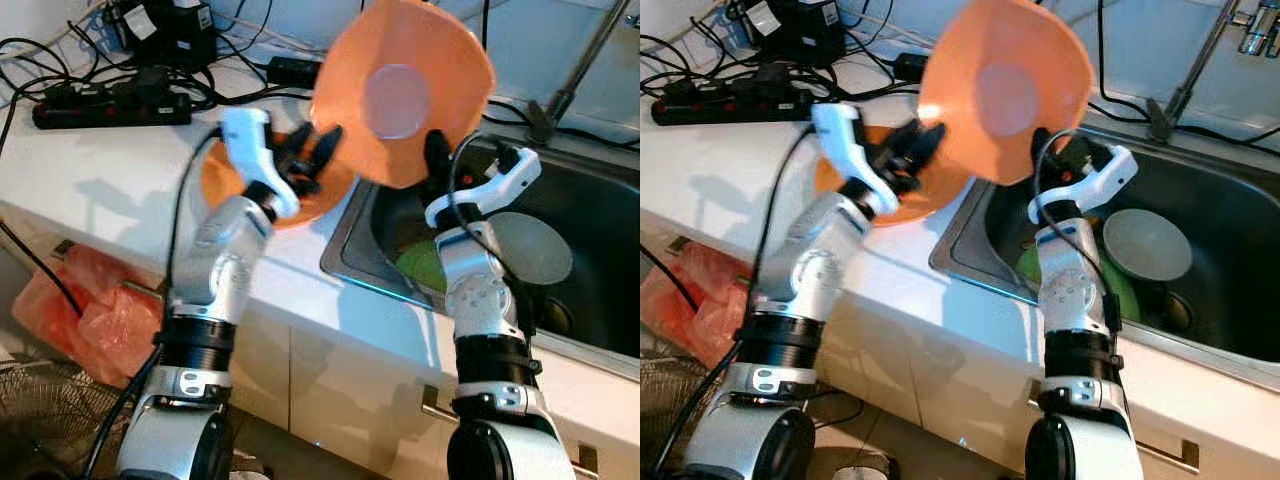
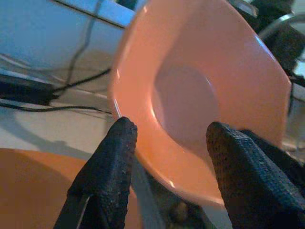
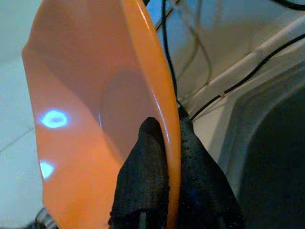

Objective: Kitchen organization

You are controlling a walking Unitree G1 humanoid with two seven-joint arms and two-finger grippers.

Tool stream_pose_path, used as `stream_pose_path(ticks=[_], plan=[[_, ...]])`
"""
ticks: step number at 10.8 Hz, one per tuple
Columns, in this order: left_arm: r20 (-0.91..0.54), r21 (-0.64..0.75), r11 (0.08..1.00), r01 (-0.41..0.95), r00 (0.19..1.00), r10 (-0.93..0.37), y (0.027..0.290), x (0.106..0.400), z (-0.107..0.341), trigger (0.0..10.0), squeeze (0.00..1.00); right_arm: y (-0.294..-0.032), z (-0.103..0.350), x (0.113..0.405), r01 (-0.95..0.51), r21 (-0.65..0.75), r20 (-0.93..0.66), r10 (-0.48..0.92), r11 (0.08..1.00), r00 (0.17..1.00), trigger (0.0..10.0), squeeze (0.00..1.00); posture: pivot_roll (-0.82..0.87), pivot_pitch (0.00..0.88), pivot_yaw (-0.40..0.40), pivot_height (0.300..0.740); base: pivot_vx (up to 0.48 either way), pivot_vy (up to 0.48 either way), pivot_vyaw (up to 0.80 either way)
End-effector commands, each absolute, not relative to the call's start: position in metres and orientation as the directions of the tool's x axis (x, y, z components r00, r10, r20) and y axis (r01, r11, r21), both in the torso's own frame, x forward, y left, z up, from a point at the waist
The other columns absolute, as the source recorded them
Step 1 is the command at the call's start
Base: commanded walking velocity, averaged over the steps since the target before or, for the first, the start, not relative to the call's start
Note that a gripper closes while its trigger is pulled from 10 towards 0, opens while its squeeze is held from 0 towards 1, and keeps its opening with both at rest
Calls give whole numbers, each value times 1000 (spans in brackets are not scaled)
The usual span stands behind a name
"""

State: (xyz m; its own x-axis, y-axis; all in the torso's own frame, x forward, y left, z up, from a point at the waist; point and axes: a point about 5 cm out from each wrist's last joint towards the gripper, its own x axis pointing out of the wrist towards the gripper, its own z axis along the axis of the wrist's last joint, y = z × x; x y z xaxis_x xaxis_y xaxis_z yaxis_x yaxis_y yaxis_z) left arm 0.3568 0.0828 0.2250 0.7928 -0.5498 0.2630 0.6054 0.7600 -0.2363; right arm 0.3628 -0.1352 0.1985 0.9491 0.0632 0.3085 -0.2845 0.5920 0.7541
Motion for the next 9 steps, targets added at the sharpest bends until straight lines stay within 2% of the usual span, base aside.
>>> stream_pose_path(ticks=[1,5,9], plan=[[243,-204,753,626,777,-581,79,353,223,10000,0,-140,209,365,-293,778,332,32,556,943,0,0,217,51,-29,740,0,0,0],[206,-169,745,645,762,-613,73,350,218,10000,0,-152,210,368,-229,791,311,-50,568,949,0,0,217,56,-28,740,0,0,0],[189,-149,730,667,744,-641,71,347,215,10000,0,-182,208,369,-81,788,274,-230,611,934,0,0,222,58,-29,740,0,0,0]])
